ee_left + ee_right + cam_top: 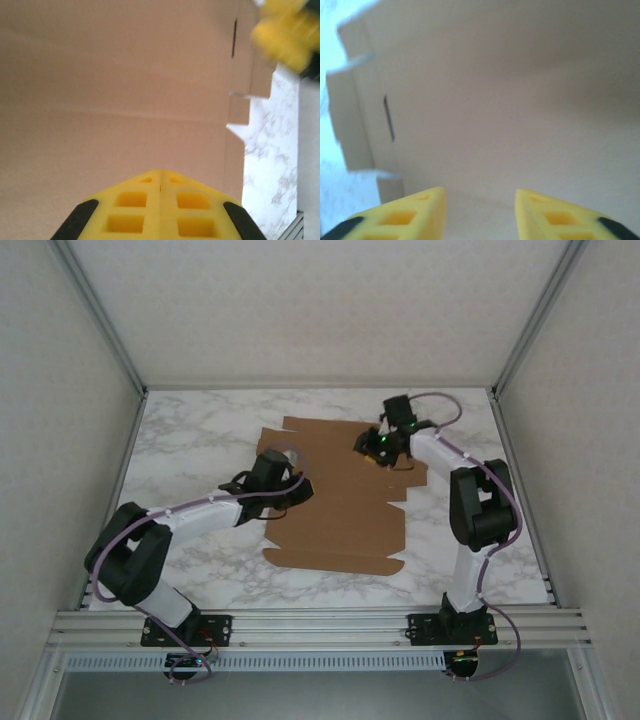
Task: Fold the paper box
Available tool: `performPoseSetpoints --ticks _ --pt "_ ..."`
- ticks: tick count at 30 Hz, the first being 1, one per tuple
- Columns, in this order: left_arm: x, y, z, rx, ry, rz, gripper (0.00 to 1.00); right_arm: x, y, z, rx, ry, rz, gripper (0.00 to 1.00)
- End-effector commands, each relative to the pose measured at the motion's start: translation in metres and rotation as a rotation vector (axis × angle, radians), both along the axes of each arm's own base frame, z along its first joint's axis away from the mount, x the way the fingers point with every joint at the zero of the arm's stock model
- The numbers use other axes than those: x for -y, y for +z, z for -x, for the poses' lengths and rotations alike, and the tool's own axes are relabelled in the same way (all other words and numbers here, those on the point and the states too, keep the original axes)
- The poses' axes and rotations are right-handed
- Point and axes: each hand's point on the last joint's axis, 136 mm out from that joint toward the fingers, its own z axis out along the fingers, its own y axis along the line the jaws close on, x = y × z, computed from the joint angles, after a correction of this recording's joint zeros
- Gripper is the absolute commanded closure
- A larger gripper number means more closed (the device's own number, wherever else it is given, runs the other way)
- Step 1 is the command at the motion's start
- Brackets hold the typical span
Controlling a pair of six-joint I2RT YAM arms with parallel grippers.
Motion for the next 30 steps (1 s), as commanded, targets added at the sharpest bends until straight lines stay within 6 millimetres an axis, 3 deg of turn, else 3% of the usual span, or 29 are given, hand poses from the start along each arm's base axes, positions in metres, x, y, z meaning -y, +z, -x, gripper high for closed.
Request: performPoseSetpoints --ticks 1,4,9,16,21,25,30 --pt "-0.001 -0.034 0.014 -0.118 0.0 -0.044 1.0 0.037 -0.029 0.009 -0.096 0.047 0.275 0.68" --pt "-0.012 -0.055 0.019 -0.188 0.034 -0.075 1.0 0.052 -0.044 0.007 -0.115 0.035 0.351 0.78" --pt "-0.03 -0.075 0.011 -0.249 0.085 -0.142 1.0 0.066 -0.068 0.021 -0.168 0.03 0.407 0.82" --pt "-0.048 -0.099 -0.017 -0.311 0.149 -0.174 1.0 0.079 -0.079 0.058 -0.223 0.029 0.451 0.84" --pt "-0.063 -0.101 -0.053 -0.284 0.199 -0.234 1.0 0.084 -0.095 0.094 -0.28 0.043 0.44 0.84" --pt "-0.07 -0.095 -0.081 -0.242 0.21 -0.292 1.0 0.065 -0.097 0.122 -0.299 0.096 0.408 0.84" --pt "-0.065 -0.107 -0.106 -0.238 0.189 -0.319 1.0 0.003 -0.087 0.157 -0.288 0.236 0.326 0.8"
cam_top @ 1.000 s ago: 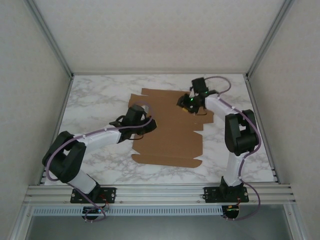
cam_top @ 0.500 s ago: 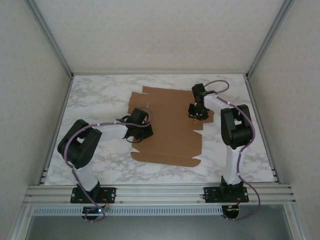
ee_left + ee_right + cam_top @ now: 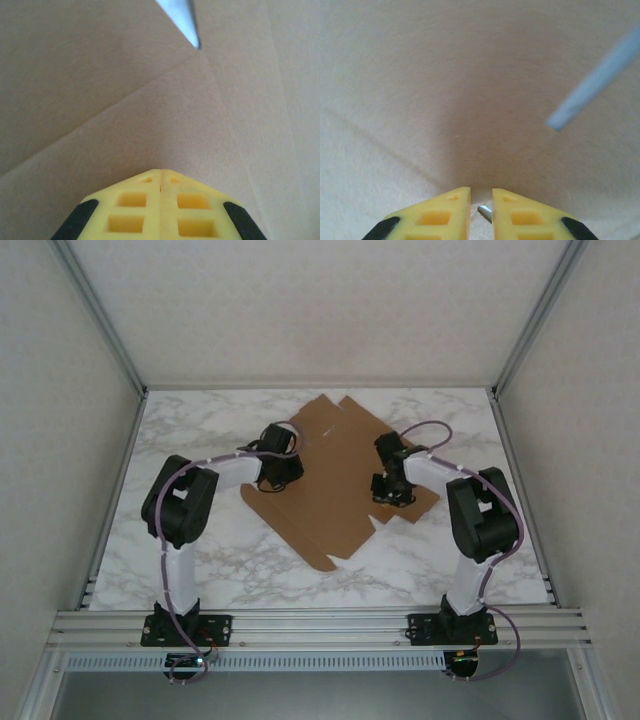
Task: Fold the paper box
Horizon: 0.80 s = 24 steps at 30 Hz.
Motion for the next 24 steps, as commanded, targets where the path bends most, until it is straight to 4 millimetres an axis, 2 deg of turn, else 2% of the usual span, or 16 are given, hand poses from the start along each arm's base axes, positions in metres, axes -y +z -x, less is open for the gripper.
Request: performPoseSetpoints --ticks 1,5,7,9,10,13,14,16,20,23,24 --pt "-0.018 -0.032 -0.002 -0.077 -0.007 -0.121 1.0 -0.052 -0.004 0.046 -0.119 0.098 -0.107 0.79" --pt "-0.017 -0.02 -0.031 -0.026 -0.023 -0.151 1.0 -0.125 -0.006 0.073 -0.177 0.189 -0.324 0.72" --pt "-0.015 -0.005 -0.046 0.017 -0.023 -0.146 1.0 -0.16 0.003 0.074 -0.175 0.227 -0.461 0.67" --pt "-0.015 0.014 -0.056 0.059 -0.022 -0.145 1.0 -0.175 0.019 0.067 -0.14 0.243 -0.515 0.59" --pt "-0.016 0.026 -0.06 0.088 -0.025 -0.144 1.0 -0.177 0.036 0.06 -0.082 0.249 -0.531 0.51" --pt "-0.02 0.054 -0.059 0.147 -0.022 -0.138 0.98 -0.158 0.078 0.038 0.066 0.25 -0.501 0.26" --pt "-0.018 0.063 -0.055 0.163 -0.032 -0.119 0.97 -0.146 0.092 0.032 0.101 0.245 -0.471 0.22" --pt "-0.015 0.07 -0.045 0.177 -0.038 -0.071 0.95 -0.116 0.108 0.017 0.178 0.228 -0.383 0.2" --pt "-0.001 0.066 -0.02 0.166 -0.067 0.061 0.93 -0.035 0.116 -0.015 0.235 0.068 -0.289 0.2" --pt "0.012 0.053 -0.008 0.145 -0.107 0.086 0.93 0.012 0.105 -0.034 0.208 -0.004 -0.177 0.19" --pt "0.013 0.048 -0.006 0.136 -0.114 0.084 0.93 0.022 0.1 -0.039 0.188 -0.017 -0.148 0.19"
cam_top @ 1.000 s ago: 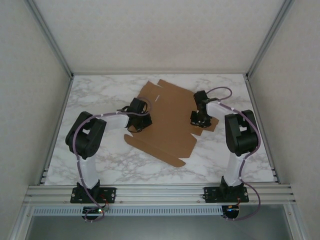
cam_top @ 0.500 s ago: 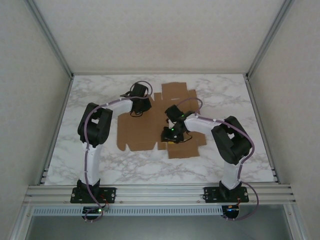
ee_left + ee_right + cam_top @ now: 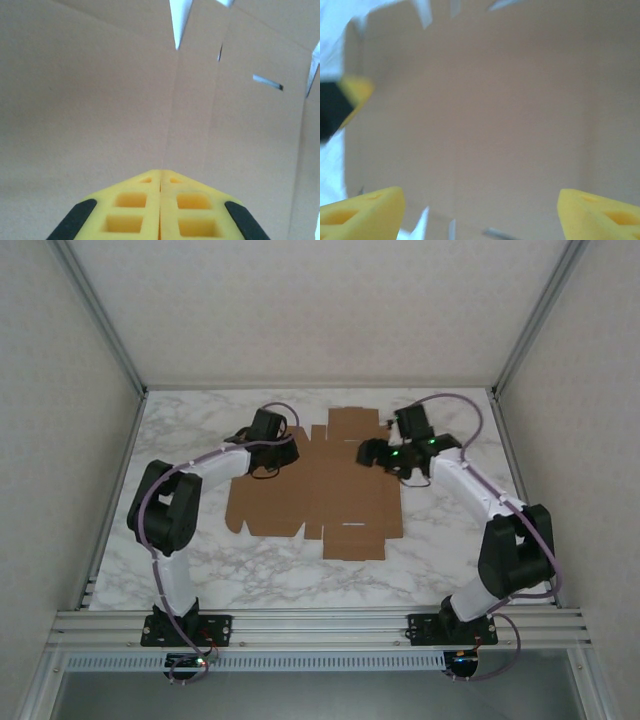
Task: Fold the paper box
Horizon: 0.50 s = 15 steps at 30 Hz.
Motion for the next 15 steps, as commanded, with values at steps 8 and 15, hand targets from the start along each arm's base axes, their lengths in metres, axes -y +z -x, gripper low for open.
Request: performPoseSetpoints --ticks 8,15 --pt "0.016 -0.04 0.018 -0.079 -0.047 0.04 0.95 0.061 -0.065 -0.028 -0.204 -0.044 0.155 0.1" --pt "0.014 -0.057 0.022 -0.113 -0.047 0.017 0.98 0.055 -0.09 -0.034 -0.268 -0.003 0.098 0.06"
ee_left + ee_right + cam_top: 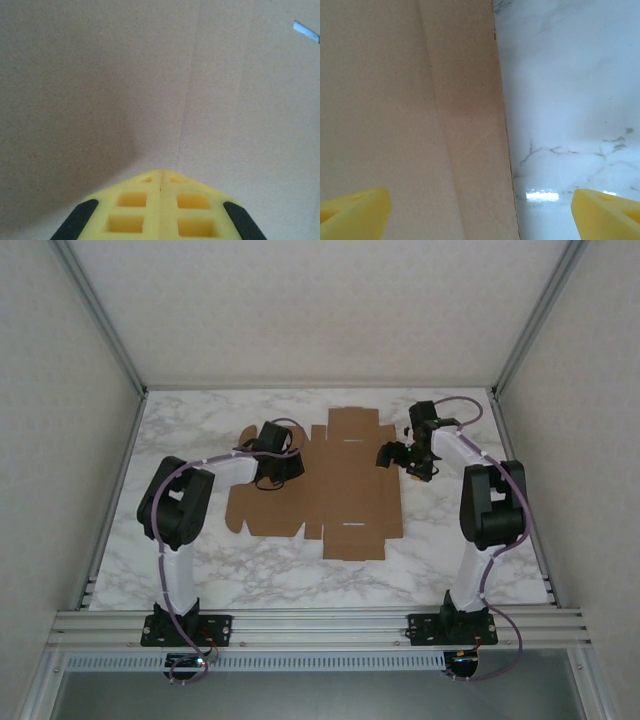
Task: Fold the paper box
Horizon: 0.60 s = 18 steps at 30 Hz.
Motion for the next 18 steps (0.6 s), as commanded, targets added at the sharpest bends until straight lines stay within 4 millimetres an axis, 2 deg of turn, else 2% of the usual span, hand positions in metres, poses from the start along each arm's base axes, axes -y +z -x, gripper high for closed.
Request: performPoseSetpoints --ticks 1,6,15,18 --pt "-0.001 -0.016 0.004 -0.029 -0.001 -0.015 0.98 -0.009 -0.004 -0.001 -0.022 0.039 -0.062 0.06" --pt "-0.003 -0.019 0.005 -0.036 0.001 -0.029 0.99 -0.02 -0.01 0.002 -0.035 0.05 -0.13 0.09" --pt "-0.002 -0.02 0.006 -0.039 0.001 -0.035 0.99 -0.025 -0.01 0.004 -0.04 0.057 -0.142 0.39" --pt "-0.003 -0.021 0.006 -0.04 0.003 -0.038 0.99 -0.026 -0.011 0.006 -0.041 0.061 -0.137 0.46"
